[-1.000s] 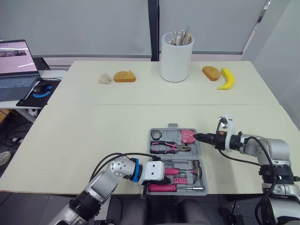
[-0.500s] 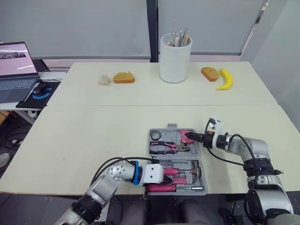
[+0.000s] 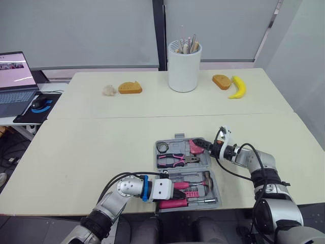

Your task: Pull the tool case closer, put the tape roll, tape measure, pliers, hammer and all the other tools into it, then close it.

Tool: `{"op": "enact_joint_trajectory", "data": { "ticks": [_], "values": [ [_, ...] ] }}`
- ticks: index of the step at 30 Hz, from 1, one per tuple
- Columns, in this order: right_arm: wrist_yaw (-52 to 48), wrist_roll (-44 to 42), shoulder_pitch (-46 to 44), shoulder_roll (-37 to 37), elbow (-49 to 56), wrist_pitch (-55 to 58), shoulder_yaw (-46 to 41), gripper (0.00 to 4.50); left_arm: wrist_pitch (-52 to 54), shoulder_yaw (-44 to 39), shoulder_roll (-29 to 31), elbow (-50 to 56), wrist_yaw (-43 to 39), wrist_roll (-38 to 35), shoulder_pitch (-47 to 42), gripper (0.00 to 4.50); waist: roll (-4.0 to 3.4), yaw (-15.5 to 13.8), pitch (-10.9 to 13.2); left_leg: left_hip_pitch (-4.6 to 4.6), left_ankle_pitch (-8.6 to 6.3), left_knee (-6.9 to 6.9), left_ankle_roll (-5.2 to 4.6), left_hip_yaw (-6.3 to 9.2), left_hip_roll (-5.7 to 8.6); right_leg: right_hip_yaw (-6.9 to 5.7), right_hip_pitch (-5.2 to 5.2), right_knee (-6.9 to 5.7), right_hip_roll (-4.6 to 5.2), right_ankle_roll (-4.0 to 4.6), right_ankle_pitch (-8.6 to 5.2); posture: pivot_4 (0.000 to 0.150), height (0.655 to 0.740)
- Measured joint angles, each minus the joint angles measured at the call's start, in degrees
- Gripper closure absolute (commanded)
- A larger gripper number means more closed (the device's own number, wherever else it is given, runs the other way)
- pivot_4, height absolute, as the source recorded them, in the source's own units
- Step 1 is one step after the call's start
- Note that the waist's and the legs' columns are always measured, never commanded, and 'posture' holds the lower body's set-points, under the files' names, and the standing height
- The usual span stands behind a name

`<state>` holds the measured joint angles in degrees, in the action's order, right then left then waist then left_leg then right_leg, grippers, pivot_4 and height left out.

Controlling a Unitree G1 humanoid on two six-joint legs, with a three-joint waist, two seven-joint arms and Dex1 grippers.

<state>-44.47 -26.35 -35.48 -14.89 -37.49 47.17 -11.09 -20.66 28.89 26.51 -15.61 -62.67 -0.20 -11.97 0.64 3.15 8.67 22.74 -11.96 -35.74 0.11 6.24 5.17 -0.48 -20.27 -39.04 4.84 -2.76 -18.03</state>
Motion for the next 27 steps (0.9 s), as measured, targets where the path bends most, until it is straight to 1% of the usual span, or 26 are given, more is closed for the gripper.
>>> {"op": "enact_joint_trajectory", "data": {
  "ticks": [3, 9, 22, 23, 25, 26, 27],
  "values": [
    [-1.78, -1.24, -0.41, -0.69, 0.17, 1.11, -0.55, 0.03, 0.0, 0.04, 0.04, -0.06, -0.14, 0.0, -0.21, 4.5, -0.01, 0.0, 0.01, 0.03, 0.0, 0.0, 0.0, 0.01, 0.01, 0.01, -0.02, 0.0, 0.0, 0.0, 0.0, 0.15, 0.74],
    [-3.44, -3.15, -0.44, -2.55, 4.4, 4.92, -0.83, 0.03, 0.26, 0.05, 0.8, 0.43, -0.54, 0.08, -0.7, 4.5, -0.03, -0.03, 0.02, 0.09, 0.0, 0.0, 0.0, 0.03, 0.01, 0.0, -0.06, 0.01, 0.01, 0.0, 0.0, 0.15, 0.74],
    [-0.33, -12.88, 3.55, -4.63, 21.94, 17.36, -5.67, 0.03, 5.71, -0.79, 5.62, 7.72, -0.52, 0.67, -1.69, 4.5, -0.12, -0.3, 0.18, 0.33, 0.0, 0.03, 0.0, 0.03, 0.05, 0.01, -0.3, 0.02, 0.07, 0.0, -0.01, 0.15, 0.74],
    [-0.1, -13.38, 3.98, -4.75, 23.57, 18.25, -5.68, 0.03, 6.85, -1.37, 6.98, 10.04, -0.83, 0.21, -0.94, 4.5, -0.1, -0.23, 0.21, 0.39, 0.0, 0.03, 0.0, 0.02, 0.04, 0.03, -0.38, 0.01, 0.07, 0.0, -0.01, 0.15, 0.74],
    [0.17, -15.45, 5.35, -5.77, 26.98, 20.5, -5.95, 0.03, 9.41, -3.74, 12.01, 17.05, -2.63, -2.08, 1.53, 4.5, -0.08, -0.13, 0.22, 0.76, 0.0, 0.02, 0.01, 0.03, 0.01, 0.04, -0.86, -0.05, 0.05, 0.03, -0.02, 0.15, 0.74],
    [0.58, -17.0, 6.25, -6.69, 29.38, 22.61, -6.45, 0.03, 11.7, -6.28, 16.91, 22.77, -4.45, -4.76, 4.09, 4.5, -0.09, 0.07, 0.22, 1.1, 0.01, 0.01, 0.02, 0.04, -0.03, 0.04, -1.16, -0.11, 0.04, 0.05, -0.02, 0.15, 0.74],
    [0.76, -18.24, 7.2, -7.66, 31.35, 24.31, -7.18, 0.03, 13.41, -8.63, 21.21, 26.46, -6.08, -6.76, 6.46, 4.5, -0.15, 0.08, 0.26, 1.15, 0.01, 0.02, 0.02, 0.05, -0.02, 0.04, -1.21, -0.08, 0.04, 0.07, -0.03, 0.15, 0.74]
  ]
}}
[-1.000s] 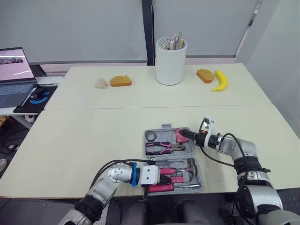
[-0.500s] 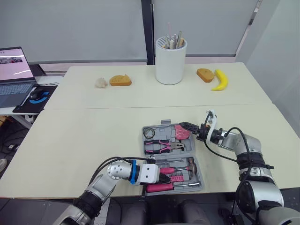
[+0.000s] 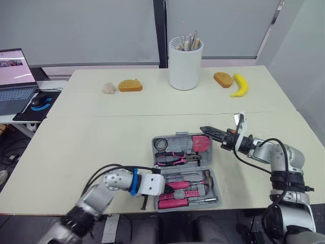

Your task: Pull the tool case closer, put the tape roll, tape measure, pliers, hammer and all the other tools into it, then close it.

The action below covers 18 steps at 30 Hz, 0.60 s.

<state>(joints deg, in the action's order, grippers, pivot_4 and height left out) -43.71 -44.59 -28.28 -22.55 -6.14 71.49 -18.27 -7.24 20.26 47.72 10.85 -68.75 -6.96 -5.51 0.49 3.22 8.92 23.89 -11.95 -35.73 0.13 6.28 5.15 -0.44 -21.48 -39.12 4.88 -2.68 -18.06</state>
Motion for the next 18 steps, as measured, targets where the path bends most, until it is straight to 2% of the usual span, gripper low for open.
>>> {"op": "enact_joint_trajectory", "data": {
  "ticks": [2, 4, 7, 10, 13, 14, 16, 18],
  "values": [
    [0.42, -2.66, 1.59, -1.74, 3.96, 3.25, -1.39, 0.03, 3.4, -4.01, 6.33, 4.37, -2.28, -3.19, 4.18, 4.5, -0.19, -0.2, 0.09, 0.0, 0.0, 0.0, -0.01, -0.04, 0.06, 0.0, 0.05, 0.07, 0.07, 0.05, -0.03, 0.15, 0.74],
    [1.3, -5.64, 2.78, -2.16, 7.86, 6.42, -2.66, 0.03, 5.96, -6.29, 8.6, 6.07, -3.24, -5.22, 6.53, 4.5, -0.25, -0.55, 0.14, 0.01, -0.01, 0.0, -0.02, -0.07, 0.09, -0.03, 0.09, 0.1, 0.11, 0.03, -0.03, 0.15, 0.74],
    [2.39, -13.25, 6.2, -3.23, 17.13, 13.67, -4.26, 0.03, 8.44, -8.89, 9.03, 5.06, -2.48, -6.05, 8.86, 4.5, -0.24, -1.35, 0.17, 0.01, -0.01, 0.01, -0.02, -0.03, 0.04, -0.12, 0.09, 0.1, 0.1, 0.03, -0.04, 0.15, 0.74],
    [4.29, -21.87, 9.32, -4.73, 24.25, 19.08, -6.56, 0.03, 8.87, -9.93, 9.15, -0.58, -0.11, -3.37, 9.13, 4.5, -0.24, -1.7, 0.2, 0.02, -0.01, 0.0, -0.02, -0.02, 0.03, -0.17, 0.09, 0.1, 0.1, 0.01, -0.03, 0.15, 0.74],
    [5.11, -27.6, 13.78, -10.78, 31.08, 19.92, -7.88, 0.03, 8.1, -10.06, 6.39, -3.95, 3.32, -0.65, 9.07, 4.5, -0.17, -2.07, 0.3, 0.06, -0.02, -0.02, -0.04, -0.07, 0.1, -0.17, 0.08, 0.19, 0.19, -0.03, -0.02, 0.15, 0.74],
    [4.8, -26.59, 16.01, -13.99, 34.14, 18.37, -7.5, 0.03, 8.28, -10.06, 5.1, -4.23, 4.66, -0.16, 8.98, 4.5, -0.13, -2.37, 0.34, 0.07, -0.04, -0.03, -0.07, -0.06, 0.13, -0.19, 0.04, 0.2, 0.23, -0.04, -0.03, 0.15, 0.74],
    [4.66, -18.94, 20.64, -20.13, 39.45, 10.97, -4.75, 0.4, 9.3, -10.02, 2.28, -4.03, 7.57, 0.81, 8.86, 4.5, 0.0, -2.89, 0.36, 0.05, -0.07, -0.06, -0.11, -0.08, 0.14, -0.22, 0.02, 0.25, 0.24, -0.12, -0.06, 0.15, 0.74],
    [4.44, -4.32, 25.79, -27.02, 41.31, -4.04, 2.59, 0.93, 11.95, -9.96, -0.48, -2.56, 10.64, 1.86, 8.32, 4.5, 0.19, -3.09, 0.41, 0.05, -0.07, -0.12, -0.09, -0.09, 0.12, -0.26, 0.03, 0.25, 0.23, -0.21, -0.09, 0.15, 0.74]
  ]
}}
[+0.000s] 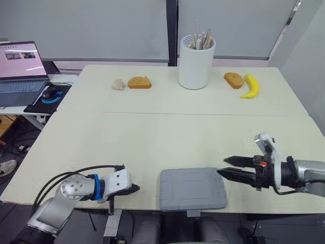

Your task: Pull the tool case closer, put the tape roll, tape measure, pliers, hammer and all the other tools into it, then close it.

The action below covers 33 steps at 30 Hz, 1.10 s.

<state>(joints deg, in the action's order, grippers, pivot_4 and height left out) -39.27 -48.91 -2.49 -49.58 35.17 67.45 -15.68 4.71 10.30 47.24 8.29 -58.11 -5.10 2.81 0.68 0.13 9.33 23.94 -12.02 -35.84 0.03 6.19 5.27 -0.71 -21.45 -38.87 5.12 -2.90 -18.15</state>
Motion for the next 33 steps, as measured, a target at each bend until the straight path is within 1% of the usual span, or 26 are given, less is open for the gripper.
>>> {"op": "enact_joint_trajectory", "data": {
  "ticks": [1, 2, 3, 6, 9, 10, 14, 15, 18, 24, 27, 33],
  "values": [
    [-0.54, 9.05, 2.99, -4.35, -0.79, -9.15, 5.0, 1.38, 1.99, 0.15, -1.12, 1.46, 1.29, 0.31, -0.23, 4.5, 0.05, 0.0, 0.03, -0.02, 0.0, -0.02, 0.01, -0.05, 0.01, 0.01, 0.03, 0.0, 0.0, -0.25, -0.13, 0.15, 0.74],
    [-0.9, 14.68, 4.46, -6.5, -2.04, -14.99, 7.89, 1.66, 3.49, 0.25, -1.59, 2.48, 1.96, 0.51, -0.29, 4.5, 0.06, 0.02, 0.04, -0.02, 0.0, -0.01, 0.01, -0.05, 0.0, 0.02, 0.06, 0.0, 0.0, -0.26, -0.14, 0.15, 0.74],
    [-1.18, 22.82, 6.34, -9.26, -4.46, -24.04, 12.26, 1.93, 5.83, 0.57, -2.43, 3.73, 2.97, 0.86, -0.56, 4.5, 0.07, 0.06, 0.04, -0.04, 0.01, -0.01, 0.01, -0.1, 0.0, 0.04, 0.11, -0.02, -0.01, -0.26, -0.13, 0.15, 0.74],
    [-0.92, 35.36, 8.06, -10.25, -10.91, -38.33, 18.41, 2.63, 10.43, 1.64, -3.88, 6.06, 4.52, 1.56, -1.07, 4.5, 0.13, 0.16, 0.07, -0.05, 0.01, -0.01, 0.03, -0.12, -0.05, 0.06, 0.2, -0.1, -0.05, -0.02, 0.0, 0.15, 0.74],
    [-1.53, 42.45, 8.91, -10.09, -14.46, -45.66, 23.3, 3.33, 14.1, 4.31, -5.06, 7.98, 5.3, 2.79, -1.31, 4.5, 0.14, 0.14, 0.09, -0.04, 0.02, -0.02, 0.03, -0.11, -0.04, 0.07, 0.24, -0.11, -0.06, -0.01, 0.01, 0.15, 0.74],
    [-1.93, 43.57, 8.94, -9.8, -14.62, -46.7, 24.28, 3.48, 14.8, 5.09, -5.31, 8.18, 5.48, 3.11, -1.43, 4.5, 0.14, 0.14, 0.09, -0.05, 0.02, -0.03, 0.03, -0.11, -0.04, 0.07, 0.24, -0.11, -0.06, -0.01, 0.01, 0.15, 0.74],
    [-3.82, 46.47, 8.96, -8.2, -14.11, -48.93, 27.71, 4.4, 15.3, 7.63, -5.94, 8.77, 6.19, 5.07, -2.11, 4.5, 0.17, 0.01, 0.11, -0.04, 0.02, -0.06, 0.02, -0.06, -0.03, 0.07, 0.27, -0.1, -0.07, -0.01, 0.01, 0.15, 0.74],
    [-4.64, 47.33, 9.31, -8.13, -13.56, -49.22, 28.33, 4.49, 15.58, 8.13, -6.22, 9.13, 6.27, 5.38, -2.35, 4.5, 0.18, -0.06, 0.11, -0.04, 0.01, -0.07, 0.02, -0.03, -0.03, 0.05, 0.28, -0.09, -0.07, -0.01, 0.01, 0.15, 0.74],
    [-5.94, 47.63, 10.14, -6.74, -11.86, -48.73, 29.39, 4.49, 16.3, 9.7, -7.69, 9.18, 6.55, 6.31, -3.68, 4.5, 0.2, -0.17, 0.12, -0.04, 0.01, -0.09, 0.02, -0.01, -0.02, 0.04, 0.3, -0.08, -0.06, -0.01, 0.01, 0.15, 0.74],
    [-6.38, 48.32, 10.14, -3.5, -8.97, -42.62, 29.94, 4.49, 17.81, 11.55, -11.25, 6.67, 8.66, 9.93, -6.73, 4.5, 0.22, -0.21, 0.12, -0.05, 0.02, -0.12, 0.03, 0.03, -0.02, 0.03, 0.31, -0.09, -0.08, -0.01, 0.01, 0.15, 0.74],
    [-6.44, 48.87, 10.37, -3.16, -8.2, -41.15, 29.91, 4.49, 18.48, 11.77, -12.81, 5.62, 9.3, 10.82, -7.72, 4.5, 0.22, -0.22, 0.12, -0.04, 0.02, -0.12, 0.03, 0.04, -0.01, 0.02, 0.31, -0.1, -0.08, -0.01, 0.01, 0.15, 0.74],
    [-6.49, 50.12, 11.0, -3.0, -7.63, -41.25, 29.66, 4.49, 18.57, 11.85, -12.26, 6.61, 8.57, 10.92, -6.65, 4.5, 0.22, -0.18, 0.12, -0.04, 0.01, -0.12, 0.03, 0.02, 0.01, 0.05, 0.3, -0.09, -0.06, -0.01, 0.01, 0.15, 0.74]
  ]
}}
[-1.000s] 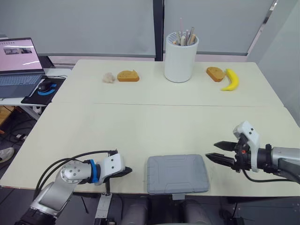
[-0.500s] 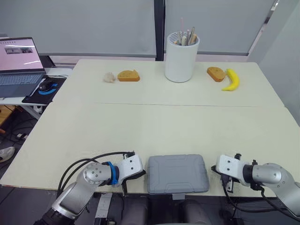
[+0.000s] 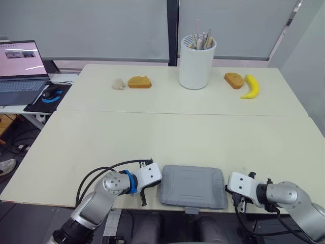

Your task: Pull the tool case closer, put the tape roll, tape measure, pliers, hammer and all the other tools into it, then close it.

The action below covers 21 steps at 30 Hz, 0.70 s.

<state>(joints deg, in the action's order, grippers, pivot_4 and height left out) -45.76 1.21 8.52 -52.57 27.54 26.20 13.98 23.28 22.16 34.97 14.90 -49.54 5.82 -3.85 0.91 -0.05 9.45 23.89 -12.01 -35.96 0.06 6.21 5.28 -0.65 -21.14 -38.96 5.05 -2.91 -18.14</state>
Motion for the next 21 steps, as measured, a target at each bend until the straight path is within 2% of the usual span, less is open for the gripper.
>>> {"op": "enact_joint_trajectory", "data": {
  "ticks": [11, 15, 21],
  "values": [
    [-0.44, 1.82, -1.31, 1.33, -1.41, -0.31, -0.75, 4.49, -0.3, -0.05, 0.51, 0.14, -1.21, -0.04, 0.01, 4.5, -0.01, -0.01, 0.0, 0.0, 0.0, -0.01, 0.0, 0.01, 0.02, -0.01, 0.0, -0.01, 0.0, 0.0, 0.0, 0.15, 0.74],
    [-0.79, 1.97, -0.98, 0.5, -2.25, -2.21, -2.29, 4.49, -3.76, -0.26, 0.91, -2.67, -1.11, -0.11, -1.76, 4.5, -0.01, -0.04, 0.0, -0.01, 0.01, -0.02, 0.0, 0.02, 0.02, -0.02, 0.01, -0.01, 0.0, -0.01, 0.01, 0.15, 0.74],
    [-2.73, 1.24, -0.05, -1.52, -5.25, -3.86, -7.15, 4.49, -8.96, -5.37, 2.69, -7.4, -0.46, -0.95, -4.04, 4.5, -0.01, 0.12, -0.01, -0.02, 0.01, -0.01, 0.0, 0.0, 0.0, -0.01, 0.01, -0.02, -0.01, 0.0, 0.01, 0.15, 0.74]
  ]
}}
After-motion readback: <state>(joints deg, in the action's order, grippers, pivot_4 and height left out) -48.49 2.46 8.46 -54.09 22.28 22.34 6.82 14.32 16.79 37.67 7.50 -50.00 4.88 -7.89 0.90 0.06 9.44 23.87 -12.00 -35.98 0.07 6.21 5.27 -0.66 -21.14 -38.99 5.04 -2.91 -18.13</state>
